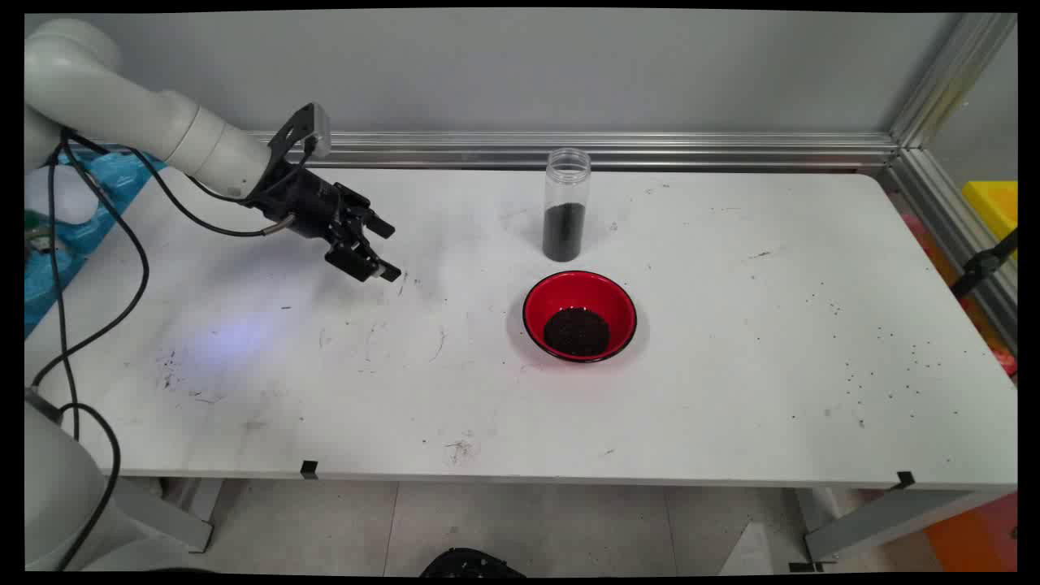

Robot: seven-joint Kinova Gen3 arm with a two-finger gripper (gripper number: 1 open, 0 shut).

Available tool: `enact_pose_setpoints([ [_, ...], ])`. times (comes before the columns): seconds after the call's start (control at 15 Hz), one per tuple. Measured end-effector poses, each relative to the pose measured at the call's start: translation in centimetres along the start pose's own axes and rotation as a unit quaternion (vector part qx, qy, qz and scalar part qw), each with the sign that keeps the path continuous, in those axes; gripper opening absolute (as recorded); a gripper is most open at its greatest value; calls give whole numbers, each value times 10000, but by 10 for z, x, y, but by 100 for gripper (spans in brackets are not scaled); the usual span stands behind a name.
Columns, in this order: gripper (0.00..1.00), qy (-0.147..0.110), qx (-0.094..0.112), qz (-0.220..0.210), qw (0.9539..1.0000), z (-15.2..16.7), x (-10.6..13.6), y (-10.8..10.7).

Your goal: Pick up the black seasoning powder from the table

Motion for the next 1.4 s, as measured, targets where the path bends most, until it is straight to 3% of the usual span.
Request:
enact_pose_setpoints([
  [0.47, 100, 419, 236, -162, 9987, 25, 27, -9],
  [1.0, 100, 898, 409, 263, 9948, 82, 64, -16],
  [1.4, 100, 1061, 335, 424, 9929, 125, 78, -17],
])
